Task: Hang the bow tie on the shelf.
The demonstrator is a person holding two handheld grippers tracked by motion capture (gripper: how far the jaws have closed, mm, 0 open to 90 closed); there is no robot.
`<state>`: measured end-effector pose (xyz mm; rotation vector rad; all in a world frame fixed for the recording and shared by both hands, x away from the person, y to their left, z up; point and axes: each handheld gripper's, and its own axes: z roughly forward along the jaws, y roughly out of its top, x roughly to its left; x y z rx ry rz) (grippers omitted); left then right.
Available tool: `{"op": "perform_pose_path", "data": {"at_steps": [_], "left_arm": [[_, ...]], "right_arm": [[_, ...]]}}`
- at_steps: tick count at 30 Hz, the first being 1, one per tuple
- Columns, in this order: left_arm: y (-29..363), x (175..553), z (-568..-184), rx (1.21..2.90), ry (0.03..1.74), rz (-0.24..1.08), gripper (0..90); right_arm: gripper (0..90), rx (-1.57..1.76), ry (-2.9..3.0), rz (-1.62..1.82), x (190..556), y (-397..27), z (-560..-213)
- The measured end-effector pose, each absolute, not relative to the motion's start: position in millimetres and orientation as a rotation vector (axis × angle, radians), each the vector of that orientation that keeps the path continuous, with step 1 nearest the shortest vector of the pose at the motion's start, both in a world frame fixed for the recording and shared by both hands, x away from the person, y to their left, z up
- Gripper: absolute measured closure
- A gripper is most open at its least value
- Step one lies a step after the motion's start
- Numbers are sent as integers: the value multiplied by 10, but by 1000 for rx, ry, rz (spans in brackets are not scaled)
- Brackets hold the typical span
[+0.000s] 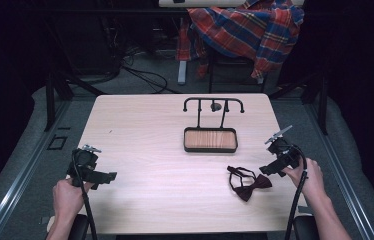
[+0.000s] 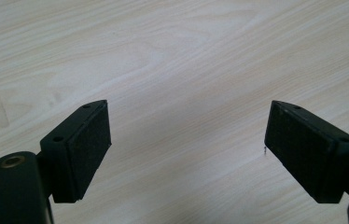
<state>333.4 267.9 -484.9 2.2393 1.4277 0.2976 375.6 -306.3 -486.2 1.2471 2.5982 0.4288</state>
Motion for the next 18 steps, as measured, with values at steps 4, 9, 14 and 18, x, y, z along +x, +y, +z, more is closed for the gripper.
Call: {"op": "perform_pose_path", "data": {"at_steps": [4, 9, 14, 18], "left_arm": [[2678, 3330, -4840, 2226, 1426, 305, 102], [2705, 3328, -4848, 2221, 1425, 297, 103], [2696, 3337, -4841, 2213, 1408, 284, 98], [2698, 3334, -4842, 2209, 1408, 281, 84]], "right_arm": [[114, 1225, 2627, 415, 3765, -3031, -4875], [122, 1208, 2628, 423, 3792, -3001, -4886], [145, 1182, 2655, 443, 3815, -2892, -4878], [113, 1161, 2686, 433, 3843, -2844, -4929]]}}
